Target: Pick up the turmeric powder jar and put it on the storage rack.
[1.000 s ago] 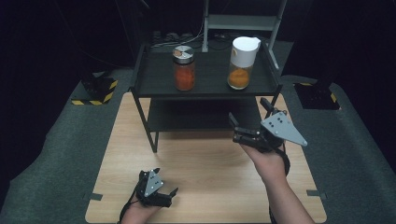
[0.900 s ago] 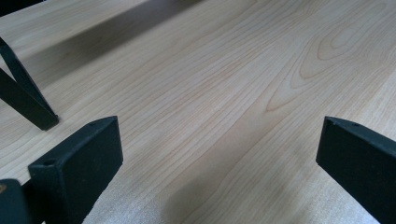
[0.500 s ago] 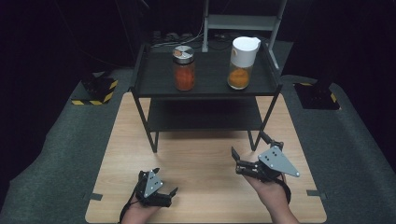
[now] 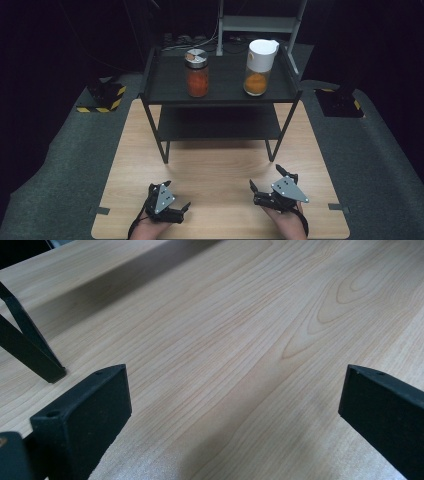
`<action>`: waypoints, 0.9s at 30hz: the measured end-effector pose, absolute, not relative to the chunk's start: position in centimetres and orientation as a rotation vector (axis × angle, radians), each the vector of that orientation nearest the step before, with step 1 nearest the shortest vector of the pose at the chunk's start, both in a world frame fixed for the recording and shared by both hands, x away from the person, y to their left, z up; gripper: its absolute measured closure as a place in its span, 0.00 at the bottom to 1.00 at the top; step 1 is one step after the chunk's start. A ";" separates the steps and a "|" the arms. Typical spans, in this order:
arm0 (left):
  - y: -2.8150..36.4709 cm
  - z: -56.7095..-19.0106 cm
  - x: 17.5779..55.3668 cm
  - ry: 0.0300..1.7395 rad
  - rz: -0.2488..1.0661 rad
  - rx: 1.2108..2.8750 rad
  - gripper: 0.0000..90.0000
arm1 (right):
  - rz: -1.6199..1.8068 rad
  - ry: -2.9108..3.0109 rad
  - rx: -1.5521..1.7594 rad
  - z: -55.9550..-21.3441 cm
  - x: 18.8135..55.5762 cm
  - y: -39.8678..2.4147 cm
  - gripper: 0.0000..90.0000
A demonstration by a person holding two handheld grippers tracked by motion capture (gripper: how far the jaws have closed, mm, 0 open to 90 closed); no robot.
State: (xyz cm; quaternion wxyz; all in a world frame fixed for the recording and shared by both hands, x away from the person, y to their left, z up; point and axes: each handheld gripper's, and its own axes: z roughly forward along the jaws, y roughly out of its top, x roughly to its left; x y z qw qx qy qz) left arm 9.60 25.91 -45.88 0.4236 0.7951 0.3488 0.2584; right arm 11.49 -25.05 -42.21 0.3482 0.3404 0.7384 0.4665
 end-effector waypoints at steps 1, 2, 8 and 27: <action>25.9 -45.9 9.6 0.871 0.650 1.989 0.01 | 1.203 1.921 0.886 -42.4 11.5 -25.1 0.01; 25.9 -45.9 9.5 0.869 0.650 1.989 0.01 | 1.190 1.930 0.893 -42.8 11.4 -25.1 0.01; 25.8 -45.9 9.5 0.862 0.656 1.992 0.01 | 1.134 1.977 0.937 -44.0 11.4 -25.3 0.01; 25.8 -45.9 9.5 0.860 0.658 2.002 0.01 | 1.030 2.042 0.955 -44.7 11.3 -25.3 0.03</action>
